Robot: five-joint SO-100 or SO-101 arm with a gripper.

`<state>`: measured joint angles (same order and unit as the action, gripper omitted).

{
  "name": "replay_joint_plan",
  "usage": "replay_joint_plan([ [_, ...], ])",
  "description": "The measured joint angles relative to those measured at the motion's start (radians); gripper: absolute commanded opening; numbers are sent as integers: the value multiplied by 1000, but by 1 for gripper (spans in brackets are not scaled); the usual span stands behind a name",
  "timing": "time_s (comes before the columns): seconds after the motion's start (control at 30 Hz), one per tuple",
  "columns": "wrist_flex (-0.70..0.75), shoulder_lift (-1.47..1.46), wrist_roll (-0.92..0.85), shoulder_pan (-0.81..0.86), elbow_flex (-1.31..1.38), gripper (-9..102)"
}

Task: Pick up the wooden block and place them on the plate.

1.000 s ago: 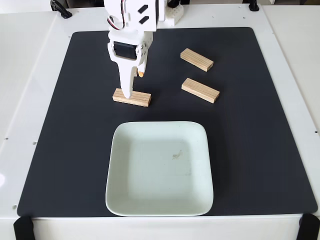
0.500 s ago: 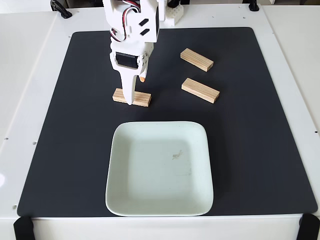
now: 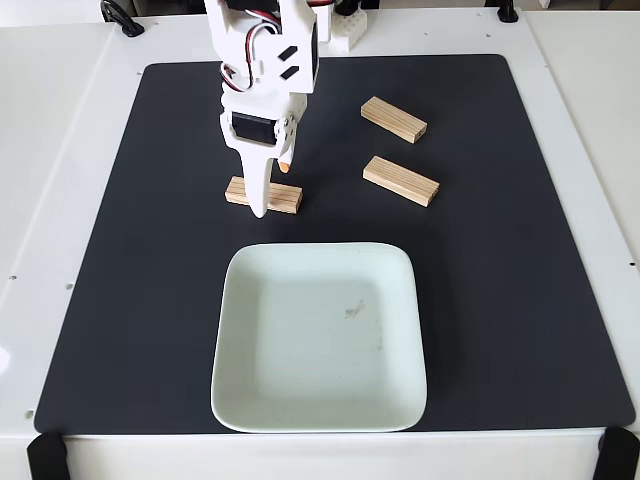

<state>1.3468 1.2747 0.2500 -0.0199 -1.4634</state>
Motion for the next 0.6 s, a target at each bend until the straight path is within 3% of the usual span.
replay_joint_plan([
  [0.6,-69,-63,-135,51,0,31],
])
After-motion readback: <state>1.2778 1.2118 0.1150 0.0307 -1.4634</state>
